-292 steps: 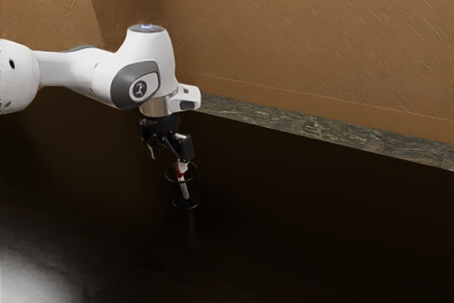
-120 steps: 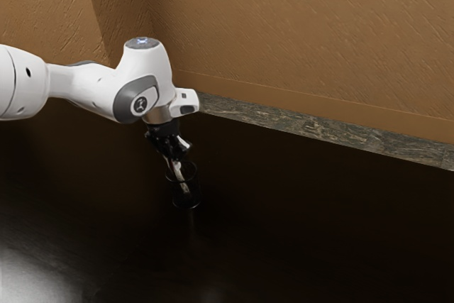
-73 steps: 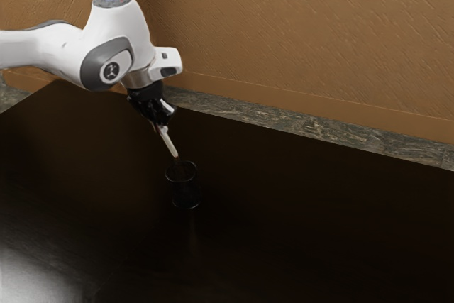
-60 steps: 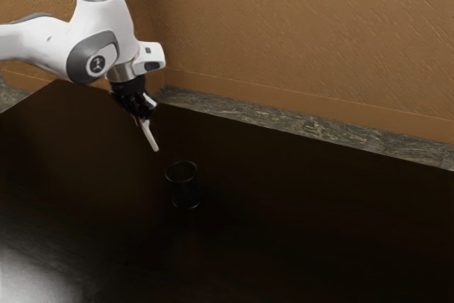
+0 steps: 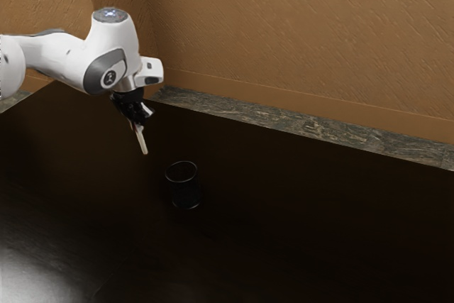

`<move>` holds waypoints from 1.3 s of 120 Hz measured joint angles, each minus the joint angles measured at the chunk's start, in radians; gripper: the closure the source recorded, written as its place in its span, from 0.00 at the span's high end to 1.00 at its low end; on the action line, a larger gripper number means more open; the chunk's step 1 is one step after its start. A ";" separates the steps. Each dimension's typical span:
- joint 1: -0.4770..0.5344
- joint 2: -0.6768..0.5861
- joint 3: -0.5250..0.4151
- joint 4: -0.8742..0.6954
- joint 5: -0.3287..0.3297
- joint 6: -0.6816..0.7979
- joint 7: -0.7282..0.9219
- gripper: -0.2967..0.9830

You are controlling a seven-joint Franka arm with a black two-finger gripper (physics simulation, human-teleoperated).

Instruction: Take the marker out of the pen holder and place it to the left of the pen holder.

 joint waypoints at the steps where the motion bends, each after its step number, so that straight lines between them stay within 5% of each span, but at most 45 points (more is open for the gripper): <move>1: 0.002 0.002 0.000 0.000 0.000 0.004 0.002 0.15; 73: 0.030 0.165 -0.003 0.012 -0.041 0.283 0.115 0.16; 104: 0.021 0.137 -0.006 0.010 -0.079 0.307 0.176 0.56; 115: 0.003 -0.026 -0.004 -0.063 -0.081 0.301 0.193 0.63; 130: -0.033 -0.261 -0.007 0.059 -0.084 0.052 0.204 0.69; 156: -0.018 -0.345 -0.054 0.168 -0.074 -0.346 0.179 0.74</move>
